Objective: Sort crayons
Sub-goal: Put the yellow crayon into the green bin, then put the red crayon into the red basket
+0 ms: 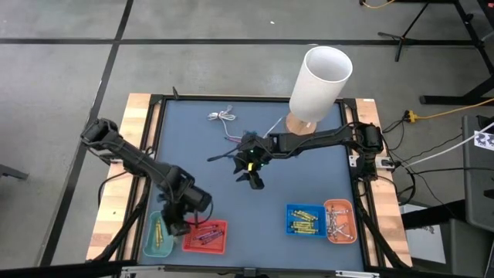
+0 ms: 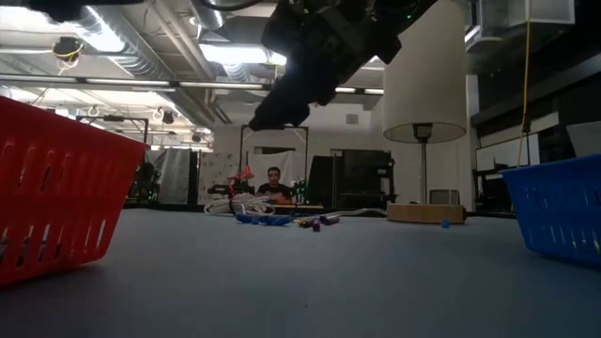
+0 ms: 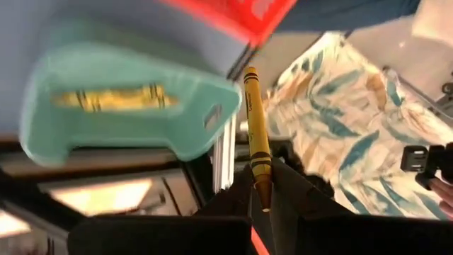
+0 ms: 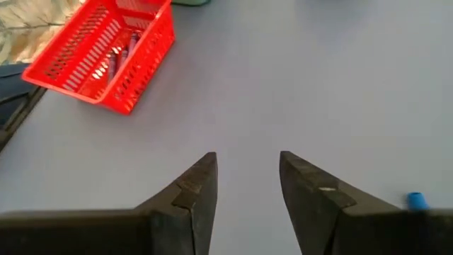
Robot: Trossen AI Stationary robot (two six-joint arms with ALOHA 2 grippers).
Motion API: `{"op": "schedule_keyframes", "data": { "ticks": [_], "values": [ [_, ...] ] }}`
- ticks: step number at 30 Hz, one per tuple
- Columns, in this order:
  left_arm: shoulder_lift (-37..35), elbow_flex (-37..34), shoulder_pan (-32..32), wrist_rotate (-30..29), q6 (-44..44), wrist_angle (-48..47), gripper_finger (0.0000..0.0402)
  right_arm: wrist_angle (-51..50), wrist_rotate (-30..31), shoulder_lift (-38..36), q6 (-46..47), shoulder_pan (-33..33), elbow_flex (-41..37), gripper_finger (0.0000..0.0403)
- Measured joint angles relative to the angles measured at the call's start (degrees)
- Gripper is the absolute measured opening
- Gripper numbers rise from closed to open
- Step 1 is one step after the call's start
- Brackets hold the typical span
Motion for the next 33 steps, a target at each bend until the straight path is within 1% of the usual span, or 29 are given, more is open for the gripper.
{"op": "schedule_keyframes", "data": {
  "ticks": [3,6,9,12,16,18,21,24,26,29,31,33],
  "values": [
    [0.00,0.00,-2.52,1.44,-4.37,-1.58,0.0008,-0.42,1.97,0.00,-0.17,0.00,-0.01,0.0152],
    [0.00,0.00,-5.38,1.44,-9.10,-2.68,0.0008,-1.95,4.62,0.00,-0.68,0.00,-0.01,0.0152],
    [-0.02,0.00,-8.21,1.23,-13.34,-2.95,0.0008,-4.81,8.48,0.00,-4.04,0.00,-0.01,0.0152],
    [-0.04,0.00,-10.75,-0.48,-18.20,-3.03,0.0008,-7.56,13.79,0.00,-4.60,0.02,-0.03,0.0152],
    [-0.04,0.00,-13.53,-3.87,-23.39,-3.02,0.0010,-11.19,21.46,0.00,-0.81,0.00,-0.03,0.0152],
    [-0.04,0.00,-14.64,-5.64,-25.62,-3.02,0.0018,-12.98,24.26,0.02,2.26,0.00,-0.03,0.0152],
    [-0.04,0.00,-16.09,-8.55,-28.54,-3.03,0.0041,-15.13,26.51,0.02,5.77,0.00,-0.36,0.0152],
    [-0.04,0.00,-17.17,-12.53,-29.78,-3.02,0.0069,-16.33,29.55,0.04,6.07,0.00,-1.28,0.0152],
    [-0.04,0.00,-17.59,-15.83,-29.75,-3.00,0.0086,-17.45,33.19,0.04,4.78,-0.34,-1.44,0.0152],
    [-0.04,0.00,-17.92,-20.83,-29.48,-2.82,0.0103,-17.98,37.12,0.04,-0.87,-1.72,-1.43,0.0152],
    [-0.04,0.00,-17.90,-24.21,-29.42,-2.82,0.0110,-17.98,37.55,0.04,-5.96,-3.21,-1.43,0.0152],
    [-0.07,0.00,-17.90,-27.25,-29.42,-2.78,0.0113,-18.07,36.11,0.04,-9.90,-4.96,-1.43,0.0152]
  ]
}}
